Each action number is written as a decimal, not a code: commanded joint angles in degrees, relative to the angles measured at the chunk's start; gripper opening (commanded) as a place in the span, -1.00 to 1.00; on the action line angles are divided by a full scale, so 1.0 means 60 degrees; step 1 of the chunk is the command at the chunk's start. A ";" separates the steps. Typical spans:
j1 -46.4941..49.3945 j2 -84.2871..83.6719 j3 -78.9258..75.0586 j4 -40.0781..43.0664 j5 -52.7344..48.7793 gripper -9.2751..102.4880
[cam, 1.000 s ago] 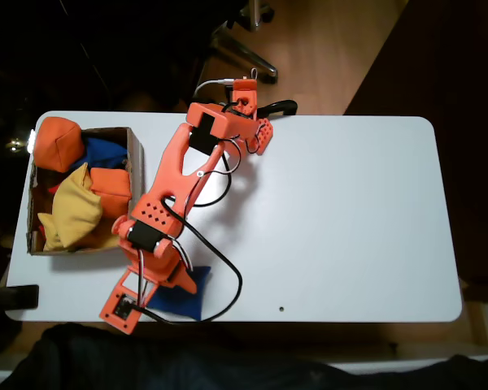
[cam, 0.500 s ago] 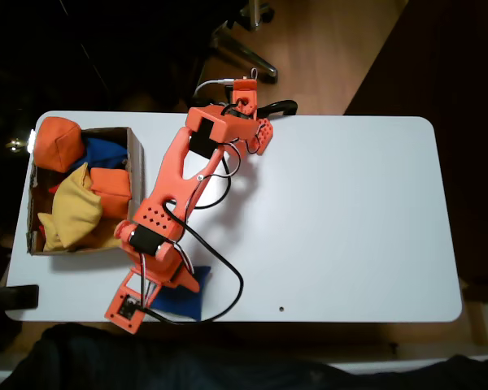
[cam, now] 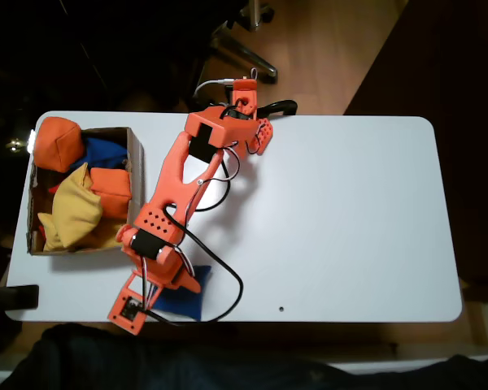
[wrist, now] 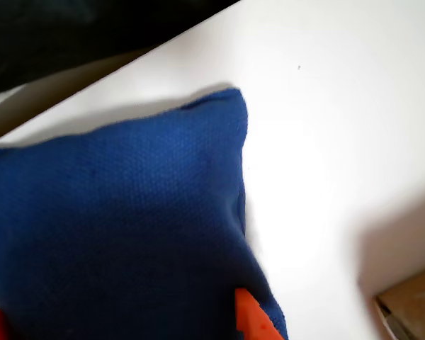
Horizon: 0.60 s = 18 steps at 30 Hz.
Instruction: Grasp a bag and put it in the box.
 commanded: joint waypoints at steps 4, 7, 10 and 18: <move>0.0000 0.0029 -0.0410 0.0044 -0.0073 0.28; 0.0044 0.0015 -0.0410 0.0059 -0.0088 0.28; 0.0088 -0.0044 -0.0410 0.0029 -0.0146 0.27; 0.0161 -0.0088 -0.0410 0.0190 -0.0381 -0.04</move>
